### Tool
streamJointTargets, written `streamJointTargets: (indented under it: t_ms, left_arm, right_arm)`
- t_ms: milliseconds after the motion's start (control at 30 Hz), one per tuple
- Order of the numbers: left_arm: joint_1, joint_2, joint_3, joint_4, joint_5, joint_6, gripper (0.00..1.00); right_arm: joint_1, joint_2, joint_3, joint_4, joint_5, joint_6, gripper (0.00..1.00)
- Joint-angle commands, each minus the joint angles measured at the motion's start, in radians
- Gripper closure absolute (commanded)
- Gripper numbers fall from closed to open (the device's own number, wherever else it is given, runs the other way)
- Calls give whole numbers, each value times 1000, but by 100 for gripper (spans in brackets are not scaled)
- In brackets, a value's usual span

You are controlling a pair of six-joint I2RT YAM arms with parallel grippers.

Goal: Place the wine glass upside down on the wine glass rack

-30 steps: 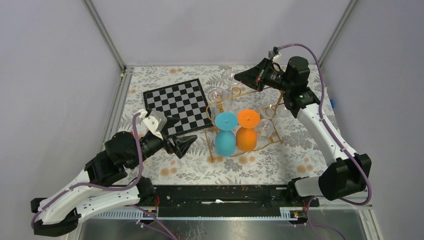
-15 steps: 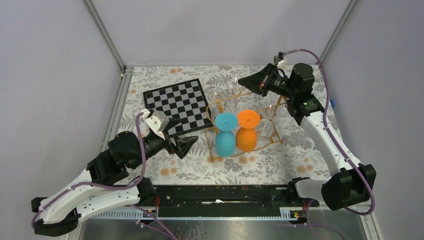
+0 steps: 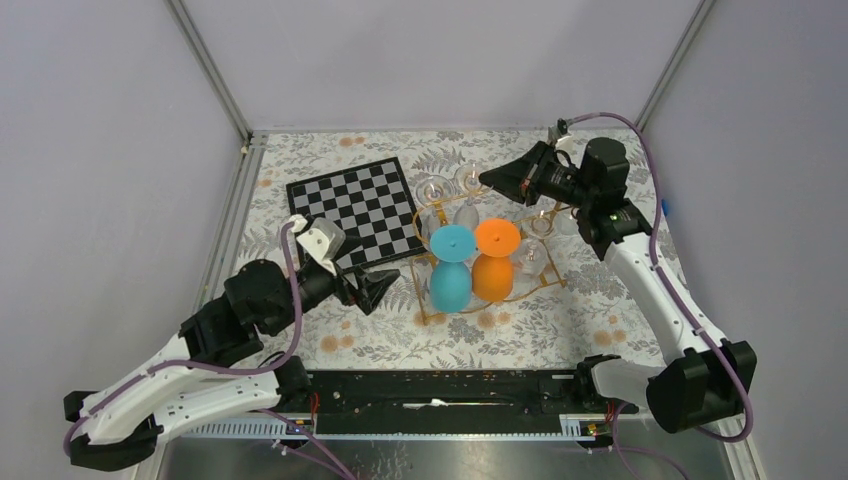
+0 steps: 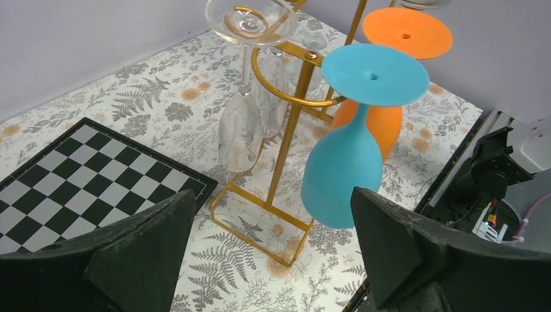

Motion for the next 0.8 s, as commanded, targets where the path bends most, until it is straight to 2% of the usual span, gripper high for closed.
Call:
streamJointTargets:
  t_ms: [0, 133, 233, 433, 533, 633, 767]
  left_arm:
    - [-2, 29, 7, 47, -46, -26, 1]
    - [-2, 63, 34, 18, -99, -67, 1]
    - [-2, 97, 67, -26, -146, -99, 1]
    - [1, 178, 132, -117, -209, -157, 1]
    - [39, 224, 170, -183, -218, -206, 1]
    - [154, 257, 188, -226, -101, -244, 1]
    - [353, 307, 202, -284, 122, -283, 1]
  right_arm:
    - [-5, -65, 11, -40, -11, -52, 87]
    - [-5, -68, 63, -174, 9, -112, 67]
    - [-5, -74, 92, -226, 34, -136, 56]
    - [-7, -70, 127, -253, 65, -152, 46]
    - [-11, -60, 156, -273, 90, -167, 43]
    - [-19, -42, 210, -325, 120, -207, 41]
    - [-41, -25, 282, -402, 163, -278, 37]
